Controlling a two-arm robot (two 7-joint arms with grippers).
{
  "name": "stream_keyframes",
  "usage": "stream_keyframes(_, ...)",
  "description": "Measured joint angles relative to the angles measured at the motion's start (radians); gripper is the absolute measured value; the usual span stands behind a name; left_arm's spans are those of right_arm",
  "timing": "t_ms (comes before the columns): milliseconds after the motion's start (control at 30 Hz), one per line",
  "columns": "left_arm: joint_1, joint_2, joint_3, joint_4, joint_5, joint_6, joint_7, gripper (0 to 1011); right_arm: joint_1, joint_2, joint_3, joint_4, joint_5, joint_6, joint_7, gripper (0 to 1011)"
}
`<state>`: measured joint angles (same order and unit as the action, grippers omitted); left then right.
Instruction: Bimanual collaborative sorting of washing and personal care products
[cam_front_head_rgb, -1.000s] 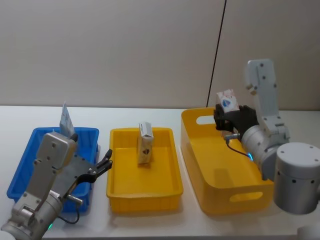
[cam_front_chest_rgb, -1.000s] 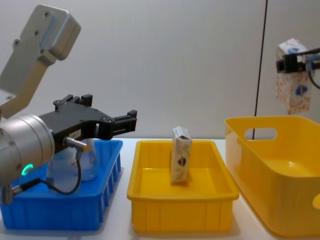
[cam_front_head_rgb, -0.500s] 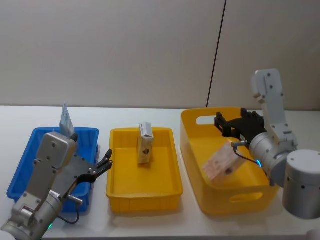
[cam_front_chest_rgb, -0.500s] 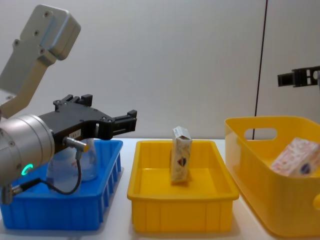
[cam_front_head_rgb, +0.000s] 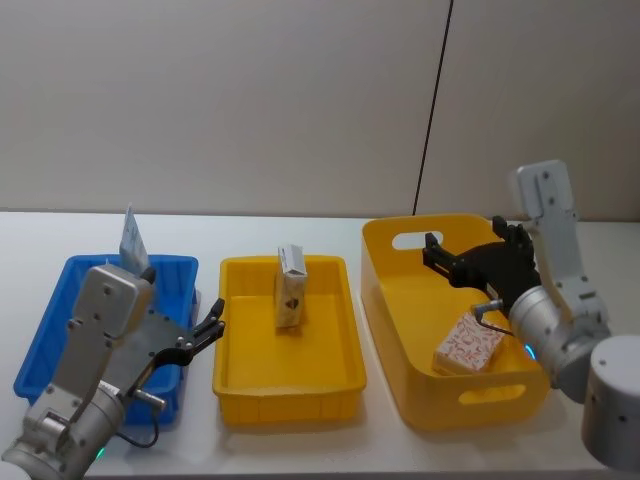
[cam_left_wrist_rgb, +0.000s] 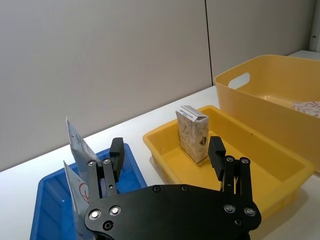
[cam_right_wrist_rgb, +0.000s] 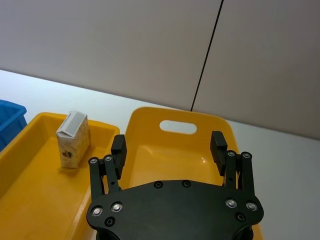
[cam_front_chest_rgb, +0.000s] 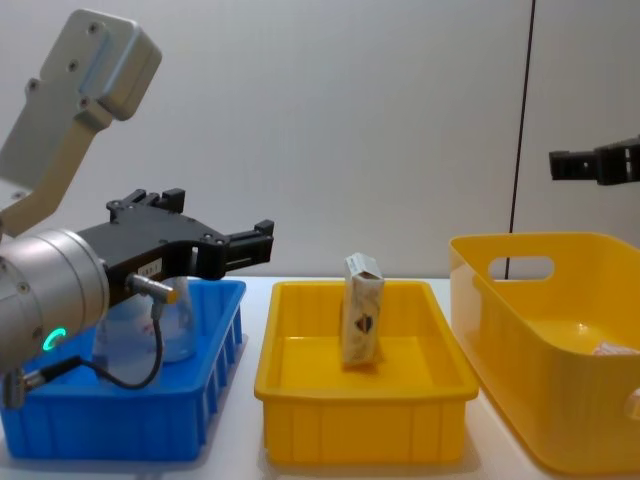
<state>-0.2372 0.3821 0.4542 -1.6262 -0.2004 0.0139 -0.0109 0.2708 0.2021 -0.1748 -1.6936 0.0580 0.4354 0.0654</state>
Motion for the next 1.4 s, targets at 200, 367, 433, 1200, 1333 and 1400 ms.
stream_keyframes(200, 0.001, -0.002, -0.003, 0.000, 0.001, 0.002, 0.003, 1002, -0.051, 0.032, -0.004, -0.027, -0.023, -0.077, 0.013, 1004)
stream_keyframes(367, 0.003, -0.007, -0.010, -0.001, 0.005, 0.014, 0.017, 1001, -0.086, 0.051, -0.005, -0.046, -0.039, -0.128, 0.022, 1004)
stream_keyframes(433, 0.004, -0.011, -0.015, -0.001, 0.008, 0.022, 0.028, 1001, -0.101, 0.058, -0.004, -0.055, -0.045, -0.150, 0.026, 1004)
stream_keyframes(1200, -0.019, -0.082, -0.094, 0.069, 0.005, 0.138, 0.135, 1001, -0.170, 0.077, 0.006, -0.097, -0.073, -0.242, 0.051, 1004)
stream_keyframes(1333, -0.027, -0.094, -0.106, 0.091, 0.001, 0.152, 0.146, 1001, -0.173, 0.074, 0.008, -0.100, -0.075, -0.249, 0.055, 1004)
stream_keyframes(1400, -0.030, -0.099, -0.110, 0.100, -0.002, 0.156, 0.148, 1002, -0.174, 0.073, 0.009, -0.101, -0.075, -0.252, 0.057, 1004)
